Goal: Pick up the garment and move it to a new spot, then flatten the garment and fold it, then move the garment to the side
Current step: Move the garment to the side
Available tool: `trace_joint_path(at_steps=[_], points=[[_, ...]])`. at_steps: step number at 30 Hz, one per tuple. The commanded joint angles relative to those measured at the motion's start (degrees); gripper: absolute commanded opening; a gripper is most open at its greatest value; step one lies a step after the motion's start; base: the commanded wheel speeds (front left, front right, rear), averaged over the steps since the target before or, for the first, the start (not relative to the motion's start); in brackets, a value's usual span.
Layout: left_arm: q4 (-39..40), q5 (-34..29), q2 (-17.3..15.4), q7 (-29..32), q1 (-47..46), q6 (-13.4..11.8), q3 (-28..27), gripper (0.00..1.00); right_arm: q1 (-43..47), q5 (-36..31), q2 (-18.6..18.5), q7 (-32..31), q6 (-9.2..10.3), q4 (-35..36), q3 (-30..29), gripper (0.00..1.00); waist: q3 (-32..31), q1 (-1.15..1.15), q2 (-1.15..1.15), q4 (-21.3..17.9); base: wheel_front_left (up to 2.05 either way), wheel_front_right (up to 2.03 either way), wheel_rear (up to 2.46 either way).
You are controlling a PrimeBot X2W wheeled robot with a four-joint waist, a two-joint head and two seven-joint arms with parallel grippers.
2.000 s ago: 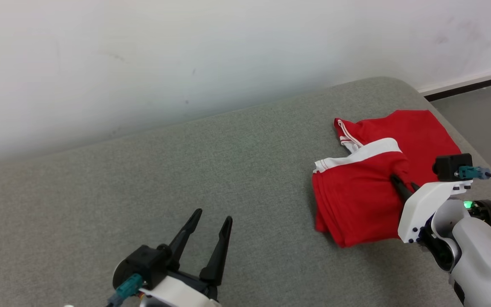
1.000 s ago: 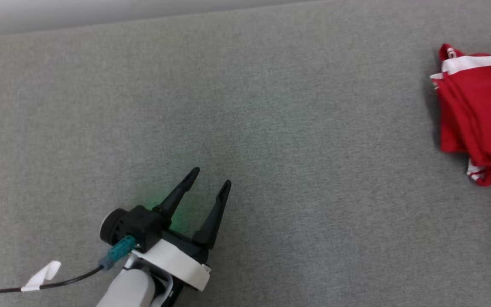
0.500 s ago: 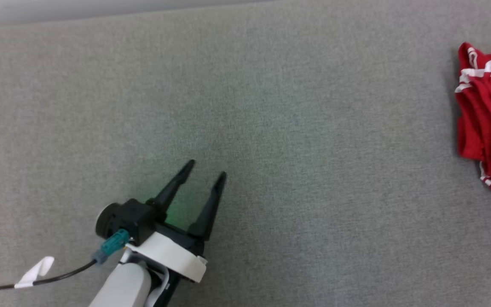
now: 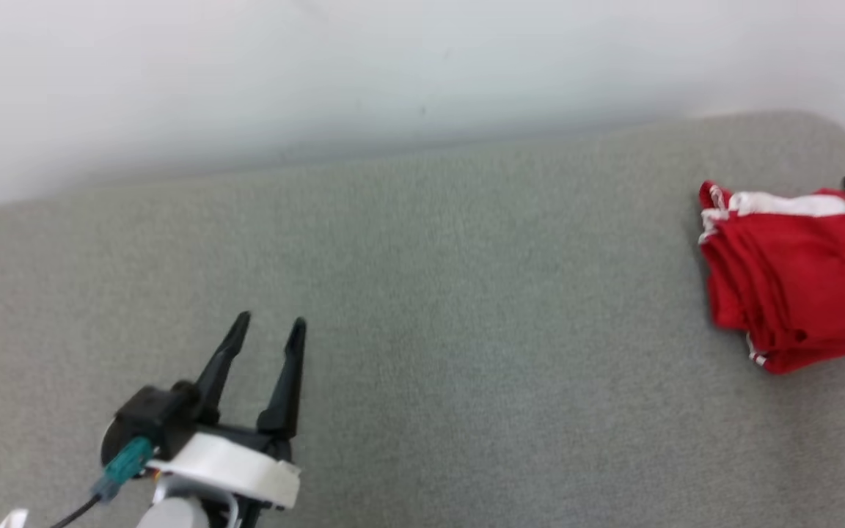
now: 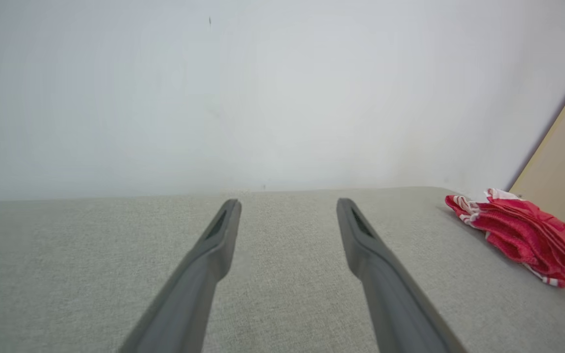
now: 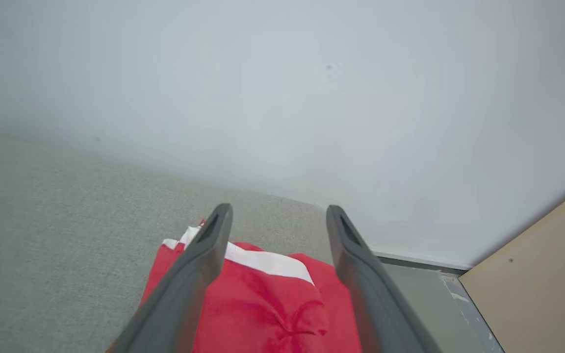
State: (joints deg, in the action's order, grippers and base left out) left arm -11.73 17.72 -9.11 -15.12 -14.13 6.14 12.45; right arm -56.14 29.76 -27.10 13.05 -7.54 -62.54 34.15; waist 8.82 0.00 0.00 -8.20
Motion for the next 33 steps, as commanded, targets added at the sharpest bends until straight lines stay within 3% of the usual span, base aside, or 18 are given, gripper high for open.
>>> trace_joint_path(at_steps=[1,6,10,15,21,27,33], points=[[0.5,-0.6,0.2,0.0,1.7,-0.1,-0.7,1.0,2.1,1.0,-0.3,0.4,0.14,1.5,0.4,1.0,-5.5,0.0,0.0,0.1,0.0,0.0,0.0],[1.4,-1.2,0.3,0.0,6.1,-0.8,-5.0,1.0,9.1,4.3,-1.7,1.2,0.13,12.1,-0.2,1.0,-9.8,0.0,0.0,0.7,0.0,0.0,0.0],[0.7,-0.4,1.0,0.0,8.8,-1.1,-7.5,1.0,15.8,5.1,-1.8,1.7,0.13,19.8,-4.8,1.0,-11.1,0.0,0.0,1.4,0.0,0.0,0.0],[-1.4,0.9,2.3,0.0,11.2,-1.2,-8.6,1.0,26.7,1.7,2.0,2.1,0.13,29.1,-16.3,1.0,-12.1,0.0,0.0,2.2,0.0,0.0,0.0],[-2.1,0.6,3.2,0.0,13.1,-0.6,-10.0,1.0,42.2,-6.8,10.8,2.1,0.13,42.8,-29.8,1.0,-12.7,0.0,0.0,3.2,0.0,0.0,0.0],[-2.6,-2.6,3.9,0.0,14.3,-0.7,-11.6,1.0,52.3,-10.0,16.3,2.1,0.13,52.8,-31.9,1.0,-12.4,0.0,0.0,3.5,0.0,0.0,0.0],[-2.3,-5.3,4.8,0.0,15.7,-0.1,-13.1,1.0,56.2,-9.5,18.4,2.1,0.13,55.6,-30.4,1.0,-12.0,0.0,0.0,3.4,0.0,0.0,0.0]])
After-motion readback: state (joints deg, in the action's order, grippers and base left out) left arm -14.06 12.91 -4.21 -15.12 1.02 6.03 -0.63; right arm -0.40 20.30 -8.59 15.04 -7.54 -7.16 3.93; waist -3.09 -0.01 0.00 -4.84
